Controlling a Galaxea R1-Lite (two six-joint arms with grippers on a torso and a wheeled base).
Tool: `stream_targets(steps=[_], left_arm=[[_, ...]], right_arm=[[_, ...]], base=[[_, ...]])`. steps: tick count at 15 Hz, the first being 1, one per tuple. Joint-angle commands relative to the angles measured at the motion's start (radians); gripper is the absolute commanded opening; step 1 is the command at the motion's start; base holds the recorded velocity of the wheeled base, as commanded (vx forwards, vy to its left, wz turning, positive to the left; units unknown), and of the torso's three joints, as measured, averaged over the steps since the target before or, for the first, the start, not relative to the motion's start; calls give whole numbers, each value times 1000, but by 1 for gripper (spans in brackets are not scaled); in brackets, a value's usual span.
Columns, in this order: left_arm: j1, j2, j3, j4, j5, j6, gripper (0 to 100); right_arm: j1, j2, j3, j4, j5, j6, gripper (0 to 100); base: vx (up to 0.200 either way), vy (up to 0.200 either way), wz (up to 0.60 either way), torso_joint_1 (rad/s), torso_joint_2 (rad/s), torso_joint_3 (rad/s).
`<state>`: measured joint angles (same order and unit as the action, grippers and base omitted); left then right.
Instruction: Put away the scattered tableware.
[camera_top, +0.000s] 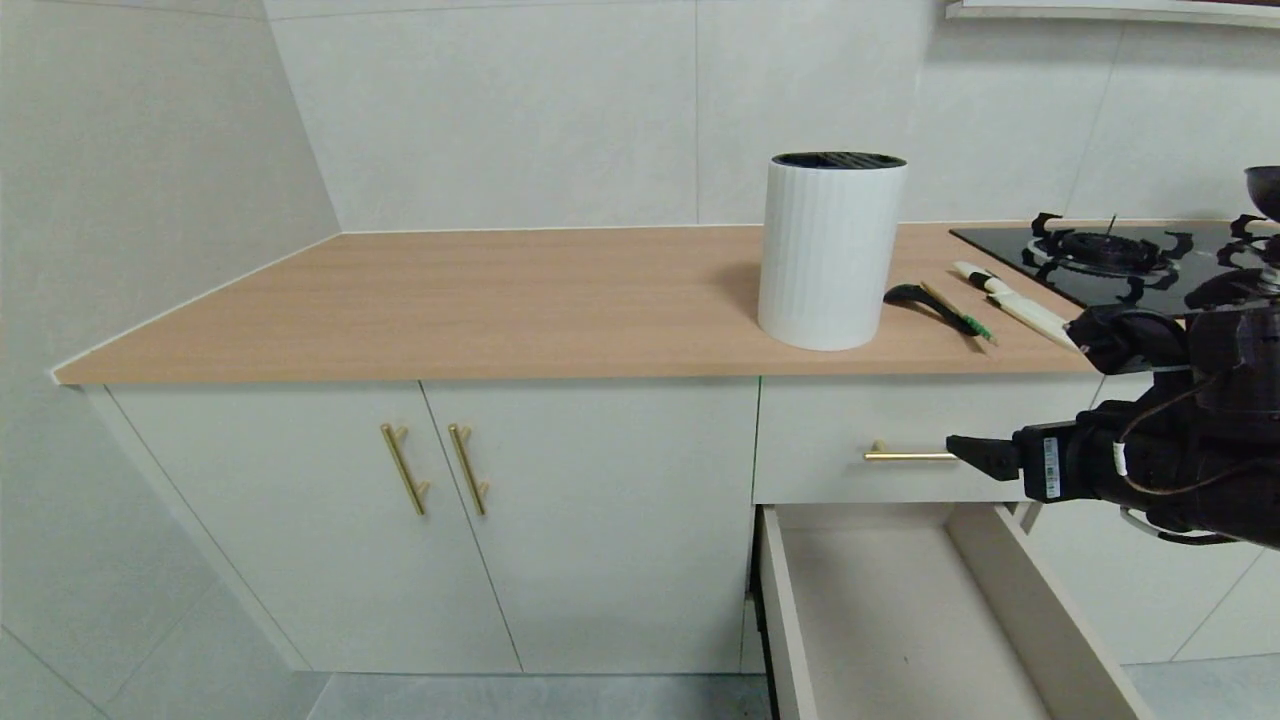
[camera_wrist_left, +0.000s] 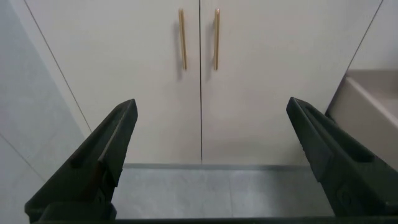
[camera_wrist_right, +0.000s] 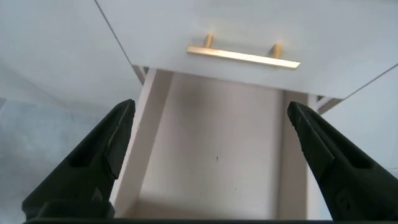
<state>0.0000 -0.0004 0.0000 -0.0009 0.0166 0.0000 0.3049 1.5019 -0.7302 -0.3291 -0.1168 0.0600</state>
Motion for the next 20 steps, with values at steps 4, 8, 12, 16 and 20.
stream_targets(steps=[4, 8, 12, 16, 20], left_arm=[[-2, 0, 0, -1, 0, 0, 100], [0, 0, 0, -1, 0, -2, 100], [0, 0, 0, -1, 0, 0, 100], [-2, 0, 0, -1, 0, 0, 100], [0, 0, 0, -1, 0, 0, 100]], right_arm=[[0, 3, 0, -1, 2, -14, 100], [0, -15, -51, 5, -9, -32, 100], [-27, 38, -190, 99, -53, 101, 100], [-53, 153, -370, 226, -144, 184, 100], [-82, 287, -497, 297, -156, 218, 100]], base=[[0, 0, 0, 138, -332, -201], [0, 0, 0, 9, -19, -12], [0, 0, 0, 0, 0, 0], [0, 0, 0, 0, 0, 0], [0, 0, 0, 0, 0, 0]])
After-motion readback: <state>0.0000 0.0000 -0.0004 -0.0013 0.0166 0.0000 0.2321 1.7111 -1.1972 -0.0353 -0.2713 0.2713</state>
